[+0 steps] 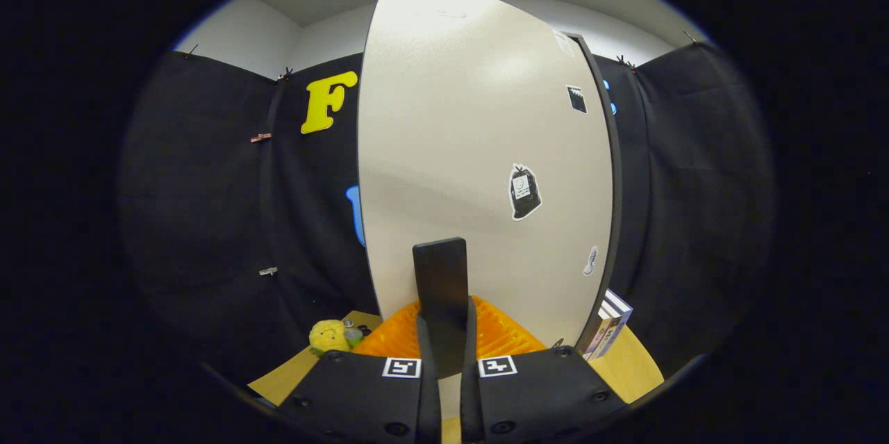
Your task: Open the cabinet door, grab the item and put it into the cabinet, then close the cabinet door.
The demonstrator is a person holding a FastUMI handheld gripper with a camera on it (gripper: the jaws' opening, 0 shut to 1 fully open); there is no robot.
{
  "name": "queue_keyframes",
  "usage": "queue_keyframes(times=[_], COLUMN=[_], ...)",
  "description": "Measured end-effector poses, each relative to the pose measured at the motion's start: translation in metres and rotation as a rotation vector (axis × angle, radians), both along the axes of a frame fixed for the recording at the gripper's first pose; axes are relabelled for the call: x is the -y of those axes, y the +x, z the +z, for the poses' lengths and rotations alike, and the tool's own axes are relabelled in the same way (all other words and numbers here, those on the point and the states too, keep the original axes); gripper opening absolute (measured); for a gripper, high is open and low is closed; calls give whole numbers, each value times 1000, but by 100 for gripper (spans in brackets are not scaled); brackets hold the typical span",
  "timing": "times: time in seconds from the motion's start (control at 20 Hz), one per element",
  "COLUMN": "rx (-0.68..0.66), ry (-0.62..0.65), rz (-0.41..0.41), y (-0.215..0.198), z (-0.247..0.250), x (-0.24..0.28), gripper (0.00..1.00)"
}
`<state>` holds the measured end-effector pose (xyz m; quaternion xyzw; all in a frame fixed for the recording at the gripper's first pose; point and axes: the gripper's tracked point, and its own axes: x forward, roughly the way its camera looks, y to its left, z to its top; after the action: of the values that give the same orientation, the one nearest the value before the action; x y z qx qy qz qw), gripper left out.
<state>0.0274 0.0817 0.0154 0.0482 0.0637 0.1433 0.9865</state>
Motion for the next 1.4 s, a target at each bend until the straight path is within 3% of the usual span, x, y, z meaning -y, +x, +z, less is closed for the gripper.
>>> queue_keyframes(times=[1.1, 1.2, 1.4], rx=[7, 20, 24], ry=[-68, -93, 4], rz=[-217, -250, -315], y=[-51, -51, -53], z=[4, 4, 4], x=[151, 173, 223], gripper=[13, 17, 11])
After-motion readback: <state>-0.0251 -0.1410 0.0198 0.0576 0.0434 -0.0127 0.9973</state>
